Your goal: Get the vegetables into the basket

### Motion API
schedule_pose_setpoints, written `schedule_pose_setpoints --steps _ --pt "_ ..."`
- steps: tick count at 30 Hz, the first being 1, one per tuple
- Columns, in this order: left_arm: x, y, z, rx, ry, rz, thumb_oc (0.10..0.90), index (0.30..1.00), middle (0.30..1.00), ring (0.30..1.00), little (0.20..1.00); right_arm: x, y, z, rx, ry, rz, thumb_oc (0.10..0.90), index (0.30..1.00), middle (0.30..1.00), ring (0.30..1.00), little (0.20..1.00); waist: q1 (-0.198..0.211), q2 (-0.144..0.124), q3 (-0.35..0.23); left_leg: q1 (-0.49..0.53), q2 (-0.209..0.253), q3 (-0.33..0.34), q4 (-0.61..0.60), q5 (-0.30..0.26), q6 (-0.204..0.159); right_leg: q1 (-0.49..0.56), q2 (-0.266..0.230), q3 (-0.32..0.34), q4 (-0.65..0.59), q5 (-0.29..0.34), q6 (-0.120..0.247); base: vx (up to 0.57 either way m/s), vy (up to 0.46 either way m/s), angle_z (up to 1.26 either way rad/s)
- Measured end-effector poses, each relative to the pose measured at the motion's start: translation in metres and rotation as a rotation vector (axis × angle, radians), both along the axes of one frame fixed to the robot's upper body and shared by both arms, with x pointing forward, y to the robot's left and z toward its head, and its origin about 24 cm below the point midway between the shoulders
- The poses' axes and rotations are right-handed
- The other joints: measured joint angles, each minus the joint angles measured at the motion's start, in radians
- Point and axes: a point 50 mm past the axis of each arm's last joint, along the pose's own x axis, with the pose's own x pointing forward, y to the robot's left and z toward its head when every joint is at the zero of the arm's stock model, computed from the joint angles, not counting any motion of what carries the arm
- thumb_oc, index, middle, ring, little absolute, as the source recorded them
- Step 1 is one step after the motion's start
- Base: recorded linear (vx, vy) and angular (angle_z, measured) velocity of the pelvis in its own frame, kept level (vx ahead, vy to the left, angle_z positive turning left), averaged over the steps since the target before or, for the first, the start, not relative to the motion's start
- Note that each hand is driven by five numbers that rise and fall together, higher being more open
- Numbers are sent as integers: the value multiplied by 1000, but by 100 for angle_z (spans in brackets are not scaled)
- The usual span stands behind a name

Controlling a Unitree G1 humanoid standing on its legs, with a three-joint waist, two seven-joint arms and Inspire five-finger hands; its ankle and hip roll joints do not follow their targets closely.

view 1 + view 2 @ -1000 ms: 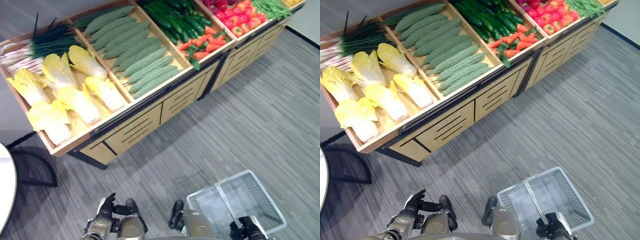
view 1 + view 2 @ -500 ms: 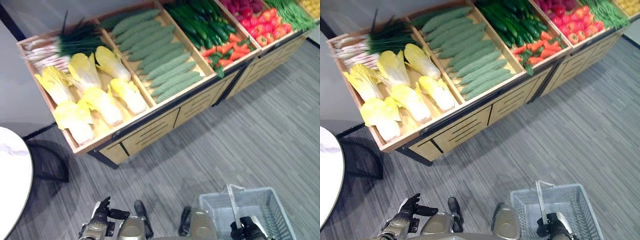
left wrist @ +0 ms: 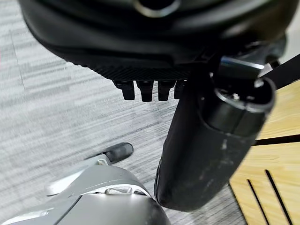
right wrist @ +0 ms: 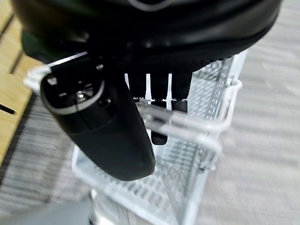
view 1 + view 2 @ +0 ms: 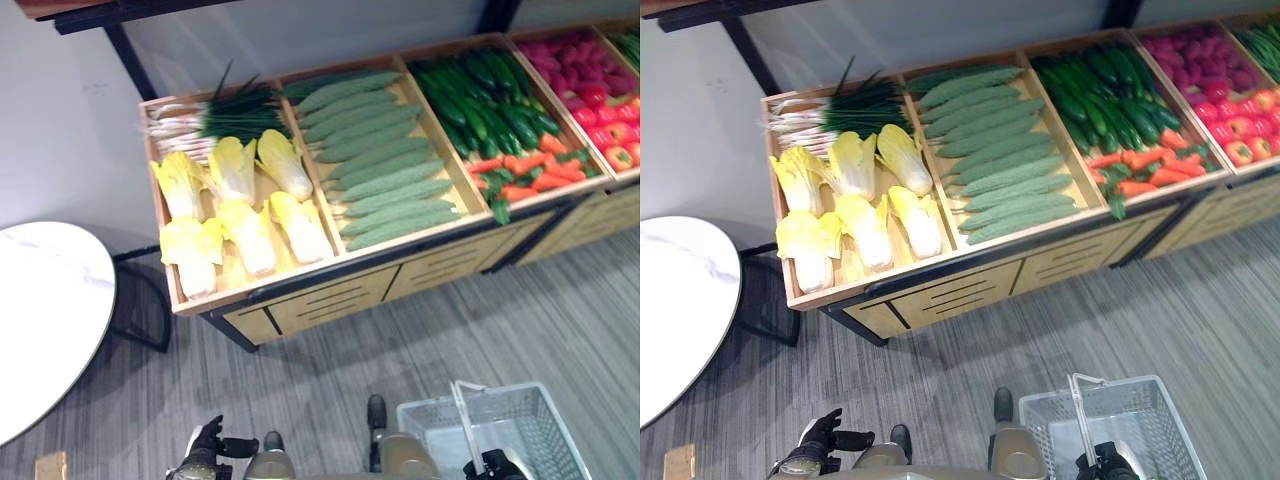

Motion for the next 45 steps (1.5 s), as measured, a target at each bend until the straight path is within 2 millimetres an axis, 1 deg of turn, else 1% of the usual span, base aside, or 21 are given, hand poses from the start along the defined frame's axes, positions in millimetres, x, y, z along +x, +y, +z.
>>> schedule_pose_setpoints --steps 2,5,6,8,9,12,15,16,20,24,26,27,31,34,36,37,38,40,42,44,45 --pt "2 2 1 5 -6 0 900 1000 1000 1000 1000 5 1 1 3 -14 8 400 300 300 300 300 2 1 -1 -23 25 -19 10 18 -18 -2 20 -32 8 -16 -19 55 -223 41" --pt "5 0 2 -1 -14 0 900 1000 1000 1000 1000 8 2 1 11 -24 15 400 300 300 300 300 11 0 0 -47 34 -29 28 50 -40 -2 26 -62 21 -32 -31 1 -177 37" --pt "13 -1 3 4 -30 -18 900 1000 1000 1000 1000 5 3 0 18 -22 19 400 300 300 300 300 3 -5 0 -88 34 -54 68 70 -64 -1 6 -97 22 -44 -39 -16 -38 59" --pt "18 -2 5 -3 -42 -28 900 1000 1000 1000 1000 6 5 0 25 -25 26 400 300 300 300 300 7 -9 2 -97 25 -43 47 119 -71 2 -7 -121 23 -48 -45 -10 -14 60" --pt "19 -6 4 -12 -43 -31 900 1000 1000 1000 1000 7 4 1 23 -31 27 400 300 300 300 300 -2 -16 6 -94 24 -9 24 137 -60 5 -13 -141 21 -53 -52 11 45 44" --pt "18 -9 3 -15 -36 -40 900 1000 1000 1000 1000 9 5 1 24 -39 28 400 300 300 300 300 -15 -9 7 -91 32 87 -26 116 -54 8 -16 -179 20 -63 -62 30 81 39" --pt "16 -12 2 -22 -30 -48 900 1000 1000 1000 1000 8 5 0 23 -34 25 400 300 300 300 300 -15 8 -2 -64 27 90 -50 107 -42 4 -9 -175 32 -62 -52 30 113 1" --pt "12 -12 0 -24 -18 -47 900 1000 1000 1000 1000 8 4 1 18 -36 24 400 300 300 300 300 -22 15 -7 -50 27 97 -75 76 -20 -1 -7 -174 39 -63 -45 15 140 -20" --pt "10 -11 0 -15 -6 -60 900 1000 1000 1000 1000 -1 7 -2 24 -15 11 400 300 300 300 300 -14 -6 -14 -37 -42 124 -95 38 21 -17 -67 -135 53 -42 2 -15 110 -10" --pt "5 -3 1 4 5 -53 900 1000 1000 1000 1000 -10 5 -3 20 11 2 400 300 300 300 300 -13 -7 -23 -34 -71 130 -95 31 31 -11 -92 -127 40 -22 23 -4 65 -2" --pt "-12 15 0 28 41 72 900 1000 1000 1000 1000 -21 5 -5 29 45 -5 400 300 300 300 300 -8 -6 -52 -16 -75 134 -97 28 35 28 -90 -126 -11 -3 30 11 64 -6" --pt "-22 27 1 31 43 205 900 1000 1000 1000 1000 -22 6 -5 35 51 -5 400 300 300 300 300 -6 -8 -69 -6 -73 138 -99 25 33 46 -85 -126 -35 5 30 42 81 -6" --pt "-36 56 10 156 3 518 900 1000 1000 1000 1000 -30 6 -6 28 76 5 400 300 300 300 300 1 -4 -101 13 -67 155 -93 14 26 62 -76 -109 -60 8 38 15 8 -13" --pt "-24 94 34 362 -108 674 900 1000 1000 1000 1000 -37 8 -6 13 86 39 400 300 300 300 300 -2 -5 -105 13 -65 163 -85 9 21 60 -76 -102 -64 13 34 11 -31 -10" --pt "-6 107 53 461 -242 712 900 1000 1000 1000 1000 -46 9 -7 13 105 50 400 300 300 300 300 5 -14 -104 7 -64 160 -85 6 15 61 -75 -105 -69 16 30 -2 -45 1" --pt "15 116 79 554 -387 711 900 1000 1000 1000 1000 -50 11 -8 19 106 54 400 300 300 300 300 14 -19 -105 7 -64 162 -86 15 18 62 -75 -106 -75 20 26 -4 -37 9" --pt "42 121 116 636 -606 655 900 1000 1000 1000 1000 -58 14 -8 31 111 53 400 300 300 300 300 23 -31 -110 6 -65 155 -98 22 12 63 -73 -111 -82 26 29 -22 -46 7" --pt "71 125 154 759 -792 529 900 1000 1000 1000 1000 -53 17 -9 38 89 53 400 300 300 300 300 20 -36 -115 8 -65 157 -101 20 7 64 -73 -109 -88 32 29 -11 -51 1" --pt "101 117 191 813 -957 515 900 1000 1000 1000 1000 -53 19 -9 39 81 53 400 300 300 300 300 11 -40 -113 -1 -65 155 -105 17 10 60 -73 -110 -93 34 29 0 0 0" --pt "112 113 202 866 -1008 478 900 1000 1000 1000 1000 -51 18 -9 37 80 52 400 300 300 300 300 3 -37 -114 1 -66 160 -105 22 3 67 -72 -107 -104 43 30 9 -22 -8" --pt "122 100 213 841 -1062 476 900 1000 1000 1000 1000 -49 20 -9 40 73 59 400 300 300 300 300 -24 -39 -113 2 -65 166 -101 26 10 73 -67 -103 -134 57 28 0 -34 -13"
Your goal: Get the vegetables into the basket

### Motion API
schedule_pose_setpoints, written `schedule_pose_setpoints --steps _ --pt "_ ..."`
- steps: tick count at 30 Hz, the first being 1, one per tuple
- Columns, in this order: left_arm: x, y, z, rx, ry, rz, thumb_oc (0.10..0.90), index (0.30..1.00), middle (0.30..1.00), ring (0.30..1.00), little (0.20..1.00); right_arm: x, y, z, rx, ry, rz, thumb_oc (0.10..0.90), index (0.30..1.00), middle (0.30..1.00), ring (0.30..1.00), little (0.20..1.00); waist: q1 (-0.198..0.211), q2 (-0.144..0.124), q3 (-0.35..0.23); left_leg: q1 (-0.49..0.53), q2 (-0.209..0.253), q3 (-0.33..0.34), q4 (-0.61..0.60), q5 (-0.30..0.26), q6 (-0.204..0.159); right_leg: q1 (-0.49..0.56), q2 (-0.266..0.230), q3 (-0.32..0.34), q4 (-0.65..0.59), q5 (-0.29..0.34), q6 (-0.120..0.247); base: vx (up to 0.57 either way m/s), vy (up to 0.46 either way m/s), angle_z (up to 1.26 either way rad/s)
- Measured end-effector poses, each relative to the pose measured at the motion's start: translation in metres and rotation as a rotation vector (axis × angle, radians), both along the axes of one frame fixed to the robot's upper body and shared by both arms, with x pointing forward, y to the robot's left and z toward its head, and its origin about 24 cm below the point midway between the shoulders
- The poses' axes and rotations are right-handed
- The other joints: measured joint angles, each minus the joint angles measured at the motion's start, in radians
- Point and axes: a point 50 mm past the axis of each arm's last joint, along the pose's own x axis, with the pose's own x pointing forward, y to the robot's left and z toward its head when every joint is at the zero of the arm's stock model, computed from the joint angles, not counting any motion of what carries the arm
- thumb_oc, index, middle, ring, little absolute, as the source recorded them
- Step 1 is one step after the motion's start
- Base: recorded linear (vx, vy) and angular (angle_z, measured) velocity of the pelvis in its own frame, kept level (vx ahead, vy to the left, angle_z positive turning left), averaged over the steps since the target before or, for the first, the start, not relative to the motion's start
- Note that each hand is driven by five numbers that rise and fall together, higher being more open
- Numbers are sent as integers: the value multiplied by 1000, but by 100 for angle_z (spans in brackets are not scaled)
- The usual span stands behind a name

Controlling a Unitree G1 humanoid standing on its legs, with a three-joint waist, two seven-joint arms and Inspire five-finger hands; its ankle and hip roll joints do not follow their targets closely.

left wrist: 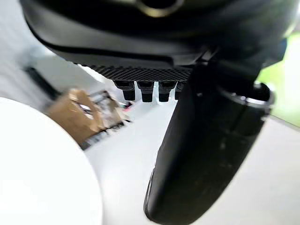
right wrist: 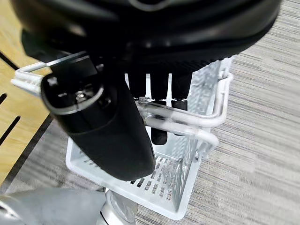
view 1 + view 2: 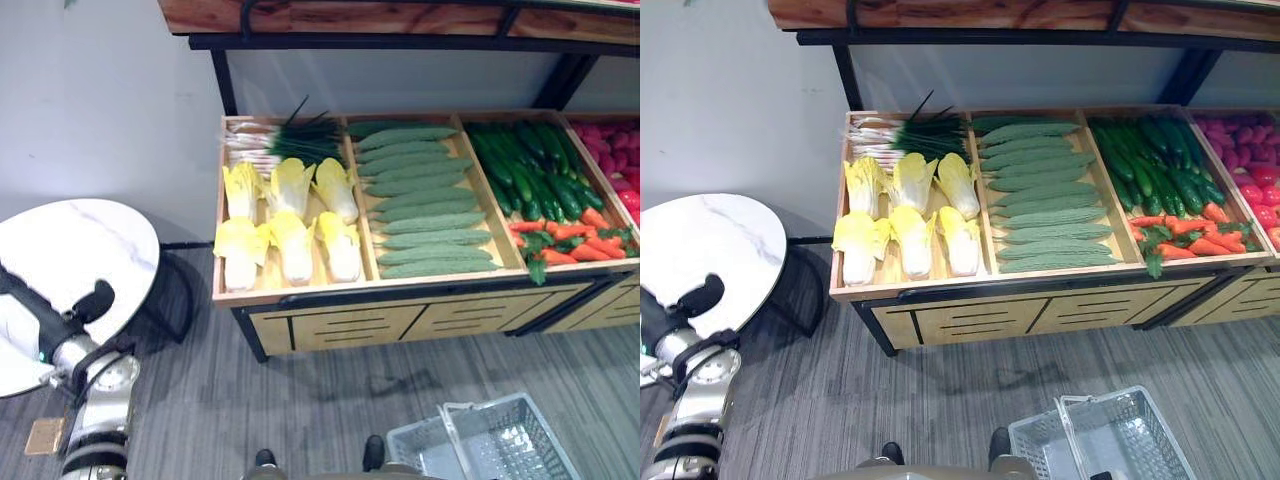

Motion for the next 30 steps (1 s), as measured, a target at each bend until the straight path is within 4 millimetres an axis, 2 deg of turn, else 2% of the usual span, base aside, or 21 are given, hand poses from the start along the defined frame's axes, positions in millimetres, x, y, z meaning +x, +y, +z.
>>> schedule_pose_setpoints --steps 3,4,8,9,11,18,25,30 --pt "15 -32 9 -7 -68 -125 900 1000 1000 1000 1000 3 2 0 9 -3 19 400 300 300 300 300 -10 -8 9 0 1 8 1 6 4 10 5 6 -26 21 6 -12 -28 -9" --pt "30 -61 9 -49 -93 -222 900 1000 1000 1000 1000 6 3 0 10 -12 24 400 300 300 300 300 -16 -8 17 1 1 8 0 6 4 10 7 8 -26 22 5 -14 -15 -7" --pt "46 -88 4 -53 -31 -394 900 1000 1000 1000 1000 30 5 1 19 -70 46 400 300 300 300 300 -49 -8 34 8 8 44 0 3 0 -3 19 36 -24 26 0 8 -16 -28" --pt "51 -97 0 -76 -17 -425 900 1000 1000 1000 1000 36 8 2 25 -83 69 400 300 300 300 300 -70 -8 46 16 15 64 0 1 -3 -7 28 54 -25 28 -2 34 -32 -39" --pt "56 -107 -1 -97 -22 -449 900 1000 1000 1000 1000 34 8 1 26 -72 73 400 300 300 300 300 -78 -7 49 19 20 69 0 0 -6 -9 34 60 -28 27 -4 26 -23 -19" --pt "63 -117 -8 -160 -23 -433 900 1000 1000 1000 1000 35 8 1 14 -70 75 400 300 300 300 300 -87 -2 62 33 33 116 0 -8 -18 -25 54 101 -28 27 -8 20 -44 -19" --pt "67 -126 -15 -211 -5 -440 900 1000 1000 1000 1000 38 9 1 9 -80 77 400 300 300 300 300 -93 -3 63 33 38 136 0 -11 -22 -34 65 122 -23 32 -14 20 -31 -11" --pt "66 -127 -37 -233 98 -410 900 1000 1000 1000 1000 44 11 1 13 -92 93 400 300 300 300 300 -94 -10 69 34 48 157 0 -13 -29 -46 79 140 -23 31 -14 3 -25 -12"
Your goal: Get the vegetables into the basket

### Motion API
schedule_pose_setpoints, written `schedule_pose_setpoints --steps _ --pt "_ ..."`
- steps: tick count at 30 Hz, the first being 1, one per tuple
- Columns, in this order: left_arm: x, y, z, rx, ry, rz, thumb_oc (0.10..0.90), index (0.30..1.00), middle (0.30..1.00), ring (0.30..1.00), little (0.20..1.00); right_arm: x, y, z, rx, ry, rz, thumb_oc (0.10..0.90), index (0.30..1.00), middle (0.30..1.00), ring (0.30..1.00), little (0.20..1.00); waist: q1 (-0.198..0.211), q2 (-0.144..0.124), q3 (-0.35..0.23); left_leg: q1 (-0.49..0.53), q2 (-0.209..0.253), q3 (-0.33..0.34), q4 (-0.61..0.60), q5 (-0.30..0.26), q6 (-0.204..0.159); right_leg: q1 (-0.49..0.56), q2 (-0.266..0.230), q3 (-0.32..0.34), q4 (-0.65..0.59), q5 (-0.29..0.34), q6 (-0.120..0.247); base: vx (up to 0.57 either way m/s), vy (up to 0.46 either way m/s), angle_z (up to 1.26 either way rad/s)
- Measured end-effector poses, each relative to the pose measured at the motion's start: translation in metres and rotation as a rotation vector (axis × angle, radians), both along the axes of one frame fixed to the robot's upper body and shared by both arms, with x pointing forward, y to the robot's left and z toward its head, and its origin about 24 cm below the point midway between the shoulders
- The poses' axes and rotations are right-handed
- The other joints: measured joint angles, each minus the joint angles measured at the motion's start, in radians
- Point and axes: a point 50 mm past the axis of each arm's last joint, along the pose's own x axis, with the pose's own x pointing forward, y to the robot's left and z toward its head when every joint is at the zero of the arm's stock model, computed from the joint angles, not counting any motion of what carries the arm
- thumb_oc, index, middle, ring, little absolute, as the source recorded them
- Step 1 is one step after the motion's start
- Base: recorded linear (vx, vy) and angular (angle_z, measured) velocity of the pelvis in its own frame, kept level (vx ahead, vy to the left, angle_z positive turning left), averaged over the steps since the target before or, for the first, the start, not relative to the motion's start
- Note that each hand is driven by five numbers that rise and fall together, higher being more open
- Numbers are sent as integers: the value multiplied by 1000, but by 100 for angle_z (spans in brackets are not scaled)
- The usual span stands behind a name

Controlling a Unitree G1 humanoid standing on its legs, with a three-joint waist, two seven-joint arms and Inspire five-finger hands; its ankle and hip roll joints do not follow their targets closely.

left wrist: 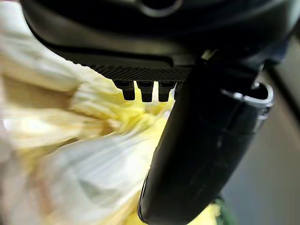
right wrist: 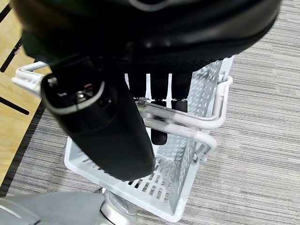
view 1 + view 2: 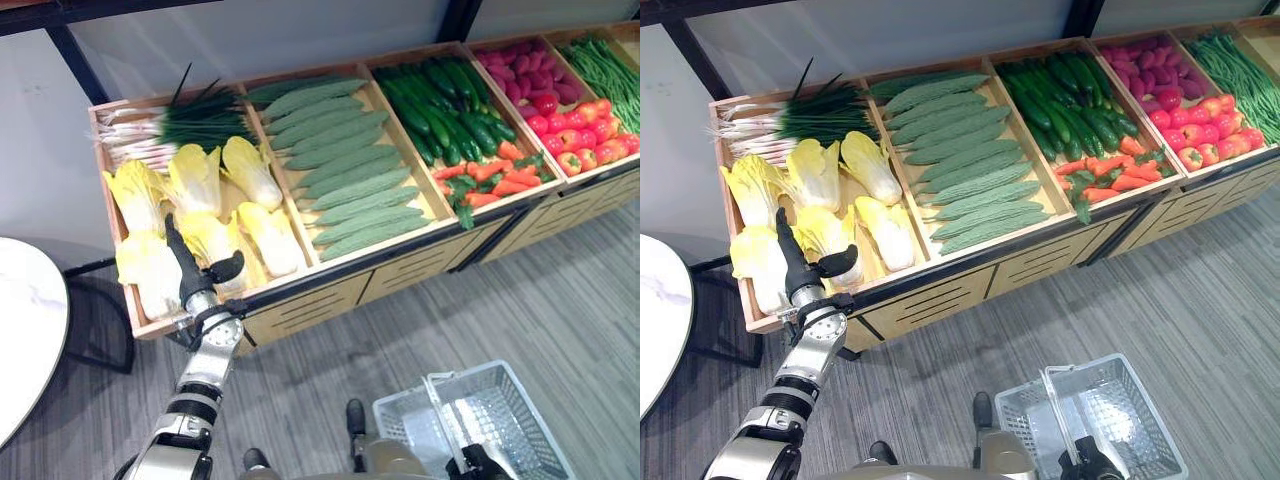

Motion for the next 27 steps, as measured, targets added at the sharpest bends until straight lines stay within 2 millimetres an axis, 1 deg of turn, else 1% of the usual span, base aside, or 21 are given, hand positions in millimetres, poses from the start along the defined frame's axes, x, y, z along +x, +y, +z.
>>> schedule_pose_setpoints --steps 1,2,3,4,7,11,13,14,15,18,21,22,23,25,26,27 --pt "0 -4 -3 6 12 -18 900 1000 1000 1000 1000 1 0 0 -3 -2 4 400 300 300 300 300 -1 -6 5 -1 1 3 0 0 -1 -4 3 2 0 1 -1 34 -46 -13" --pt "2 -5 -12 22 58 -16 900 1000 1000 1000 1000 2 1 0 -5 -4 6 400 300 300 300 300 -1 -7 5 0 3 8 0 -3 -5 -10 5 7 0 0 -1 33 -40 -11" --pt "1 -3 -16 21 84 -7 900 1000 1000 1000 1000 4 2 0 -5 -9 12 400 300 300 300 300 -1 -7 5 0 3 12 0 -3 -6 -11 5 9 0 -1 -2 7 -15 -15" --pt "-2 1 -24 11 128 24 900 1000 1000 1000 1000 8 2 1 -5 -20 16 400 300 300 300 300 -10 -8 6 -3 3 18 0 -4 -6 -14 7 15 0 1 -2 8 -12 -12" --pt "-2 5 -26 18 136 46 900 1000 1000 1000 1000 7 3 0 -6 -17 13 400 300 300 300 300 -10 -8 6 -1 3 18 0 -4 -6 -13 12 16 1 9 -14 5 -6 -5" --pt "0 5 -31 56 185 37 900 1000 1000 1000 1000 8 4 0 -6 -21 17 400 300 300 300 300 -10 -8 6 1 5 18 0 -4 -7 -13 15 19 0 5 -8 1 -4 -2" --pt "7 5 -33 74 219 31 900 1000 1000 1000 1000 10 4 0 -8 -25 18 400 300 300 300 300 -6 -7 5 4 6 18 0 -5 -13 -15 14 21 0 1 -5 0 0 0" --pt "9 6 -33 80 236 30 604 585 585 585 585 11 4 1 -10 -26 19 400 300 300 300 300 -6 -6 4 6 6 19 0 -6 -15 -14 13 21 0 -1 -6 0 0 0" --pt "12 7 -35 94 267 31 400 300 300 300 300 12 3 0 -17 -14 24 400 300 300 300 300 -4 -3 -2 9 7 19 0 -6 -15 -12 12 21 0 -6 -15 0 0 0" --pt "16 6 -37 113 314 27 400 300 300 300 300 13 2 0 -21 -10 30 400 300 300 300 300 -5 3 -13 14 6 20 0 -14 -16 -11 11 21 0 -6 -15 4 7 -1" --pt "14 24 -35 154 338 60 400 300 300 300 300 15 4 0 -19 -8 52 400 300 300 300 300 -11 4 -28 15 7 27 0 -12 -11 -13 13 24 2 -4 -13 4 25 -7" --pt "14 28 -34 158 346 62 400 300 300 300 300 14 4 0 -20 -8 51 400 300 300 300 300 -11 4 -29 16 7 29 0 -10 -14 -12 13 26 2 2 -4 4 28 -6" --pt "14 33 -32 163 346 70 400 300 300 300 300 14 4 0 -20 -7 51 400 300 300 300 300 -11 4 -29 17 5 31 0 -9 -14 -7 13 27 2 5 -3 0 36 -4" --pt "16 33 -29 124 335 76 400 300 300 300 300 11 4 0 -19 0 50 400 300 300 300 300 -3 2 -30 26 0 32 0 -9 -13 3 13 27 2 18 -17 -12 42 0" --pt "19 26 -25 79 306 68 400 300 300 300 300 11 4 -1 -19 4 49 400 300 300 300 300 7 -2 -29 31 0 28 0 -10 -11 10 11 24 2 17 -17 -15 36 6" --pt "20 25 -21 61 280 61 400 300 300 300 300 12 4 -1 -17 0 49 400 300 300 300 300 11 -5 -28 31 0 24 0 -10 -11 12 10 20 2 17 -17 -32 30 19"
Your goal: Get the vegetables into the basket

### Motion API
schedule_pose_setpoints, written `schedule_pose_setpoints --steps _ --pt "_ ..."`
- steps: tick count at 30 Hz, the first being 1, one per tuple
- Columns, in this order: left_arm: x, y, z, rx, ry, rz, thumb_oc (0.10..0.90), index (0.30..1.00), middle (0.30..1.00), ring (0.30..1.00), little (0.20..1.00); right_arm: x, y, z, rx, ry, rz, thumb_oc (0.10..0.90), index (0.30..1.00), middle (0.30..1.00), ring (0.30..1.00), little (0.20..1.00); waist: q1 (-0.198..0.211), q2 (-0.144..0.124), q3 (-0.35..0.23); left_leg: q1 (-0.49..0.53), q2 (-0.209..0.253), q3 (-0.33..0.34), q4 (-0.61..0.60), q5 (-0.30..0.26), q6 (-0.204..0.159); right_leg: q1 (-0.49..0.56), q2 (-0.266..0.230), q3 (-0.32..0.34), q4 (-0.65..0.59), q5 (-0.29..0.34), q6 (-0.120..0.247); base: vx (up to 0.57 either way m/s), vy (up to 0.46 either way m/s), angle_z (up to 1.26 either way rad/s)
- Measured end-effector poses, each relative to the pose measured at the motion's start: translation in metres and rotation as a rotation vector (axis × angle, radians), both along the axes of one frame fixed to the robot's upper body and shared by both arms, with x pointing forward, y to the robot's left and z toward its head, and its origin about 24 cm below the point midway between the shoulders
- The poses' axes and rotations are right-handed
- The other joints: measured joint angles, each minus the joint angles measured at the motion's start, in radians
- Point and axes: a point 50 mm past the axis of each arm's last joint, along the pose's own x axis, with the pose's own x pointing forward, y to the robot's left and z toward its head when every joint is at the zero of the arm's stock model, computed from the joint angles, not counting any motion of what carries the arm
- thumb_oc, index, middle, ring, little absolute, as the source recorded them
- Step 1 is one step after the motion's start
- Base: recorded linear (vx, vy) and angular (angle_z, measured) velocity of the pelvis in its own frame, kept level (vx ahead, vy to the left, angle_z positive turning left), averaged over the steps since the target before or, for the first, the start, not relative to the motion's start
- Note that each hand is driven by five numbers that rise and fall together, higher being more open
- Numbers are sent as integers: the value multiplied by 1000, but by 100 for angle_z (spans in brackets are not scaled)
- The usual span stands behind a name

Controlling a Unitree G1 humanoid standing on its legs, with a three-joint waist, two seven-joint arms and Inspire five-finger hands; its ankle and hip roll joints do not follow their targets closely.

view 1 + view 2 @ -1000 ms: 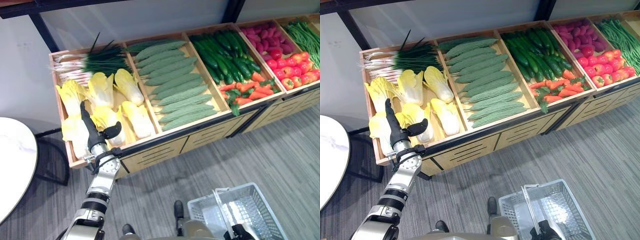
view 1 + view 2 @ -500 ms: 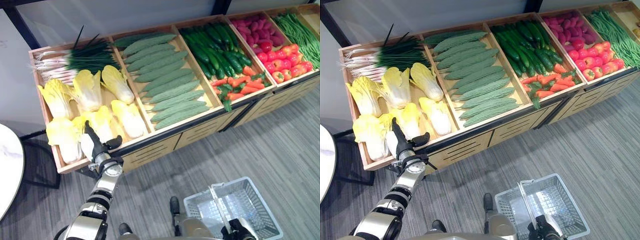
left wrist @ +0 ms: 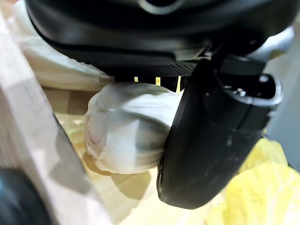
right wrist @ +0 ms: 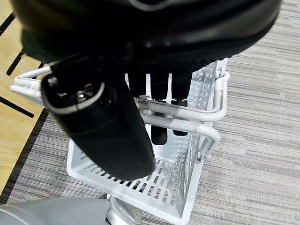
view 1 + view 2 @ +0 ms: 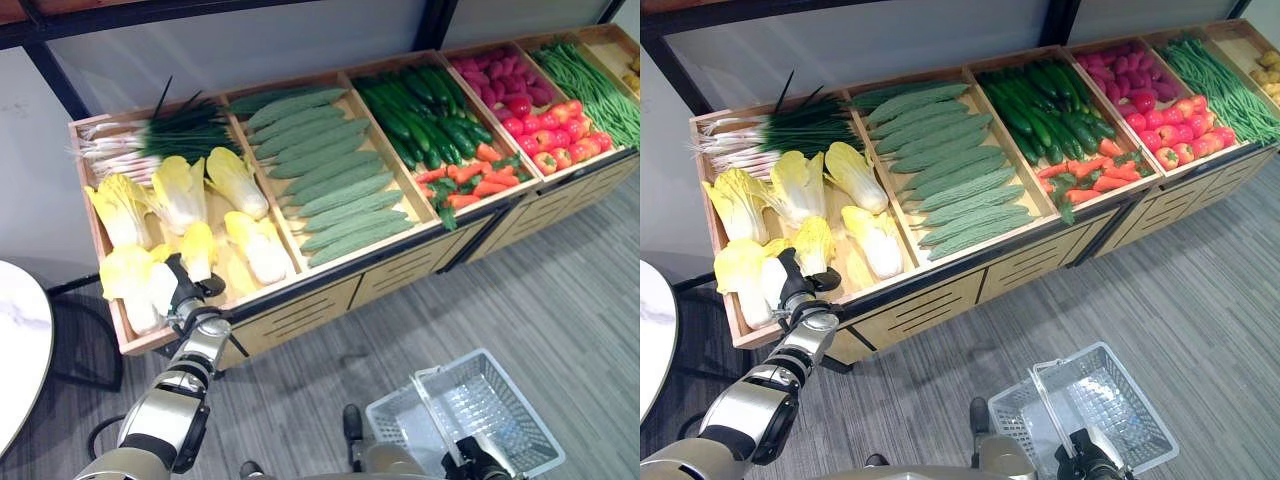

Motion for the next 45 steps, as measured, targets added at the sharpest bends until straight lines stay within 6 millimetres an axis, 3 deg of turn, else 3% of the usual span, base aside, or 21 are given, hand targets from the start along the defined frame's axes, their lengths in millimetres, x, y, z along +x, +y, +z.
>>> schedule_pose_setpoints --steps 3,10,11,14,16,17,20,21,24,26,33,37,45 --pt "0 -15 26 -39 -176 -65 400 300 300 300 300 -2 2 -1 6 4 -5 400 300 300 300 300 1 -18 1 -3 1 -23 0 1 0 9 -7 -21 0 -3 4 -25 27 19" --pt "1 -21 80 24 -444 -115 400 300 300 300 300 -6 4 -2 15 8 -11 400 300 300 300 300 13 -18 3 -10 -5 -49 0 4 5 15 -20 -44 -1 -7 9 -18 27 11" --pt "-7 -22 106 0 -578 -128 400 300 300 300 300 -5 5 -1 25 -5 -12 400 300 300 300 300 10 -19 15 -10 -6 -53 0 5 5 18 -22 -46 -1 -6 7 -18 30 9" --pt "-19 -34 144 -23 -810 -238 400 300 300 300 300 -7 3 -1 30 -2 -31 400 300 300 300 300 24 -16 25 -9 -8 -65 0 6 7 27 -26 -56 -1 -8 9 -15 18 13" --pt "-24 -37 155 -49 -879 -284 400 300 300 300 300 -7 2 -1 31 -4 -38 400 300 300 300 300 24 -16 25 -10 -10 -69 0 6 7 27 -29 -60 -1 -9 10 -4 26 7" --pt "-32 -38 164 -166 -956 -409 400 300 300 300 300 -5 0 0 30 -9 -41 400 300 300 300 300 29 -10 29 -6 -13 -70 0 4 9 33 -33 -61 -1 -10 13 -16 26 3" --pt "-42 -38 155 -395 -949 -559 400 300 300 300 300 -3 -4 2 33 -21 -66 400 300 300 300 300 32 5 36 -4 -17 -72 0 3 10 36 -37 -62 -2 -17 21 -6 7 1" --pt "-48 -40 140 -562 -886 -649 400 300 300 300 300 -1 -7 4 33 -28 -76 400 300 300 300 300 38 17 43 -3 -18 -73 0 3 11 36 -38 -62 -2 -18 22 0 0 0" --pt "-62 -39 104 -737 -706 -752 400 300 300 300 300 -1 -15 6 32 -24 -91 400 300 300 300 300 43 29 50 -3 -17 -71 0 3 11 35 -37 -60 -2 -18 21 0 0 0" --pt "-75 -39 81 -832 -613 -761 400 300 300 300 300 -3 -17 6 36 -11 -90 400 300 300 300 300 45 32 51 -3 -17 -70 0 3 11 34 -36 -60 -2 -16 18 0 0 0" --pt "-93 -32 32 -996 -449 -692 400 300 300 300 300 -5 -17 6 56 0 -89 400 300 300 300 300 50 36 51 13 -17 -68 0 2 11 49 -36 -57 -2 -20 21 0 0 0" --pt "-96 -30 23 -1025 -425 -660 400 300 300 300 300 -6 -17 6 57 4 -90 400 300 300 300 300 59 38 49 13 -19 -69 -1 3 12 50 -38 -56 -2 -17 20 -9 19 0" --pt "-90 -35 32 -1021 -419 -773 400 300 300 300 300 -9 -25 7 47 9 -123 400 300 300 300 300 61 41 45 11 -39 -72 0 5 20 49 -54 -53 2 -4 19 -40 80 1"
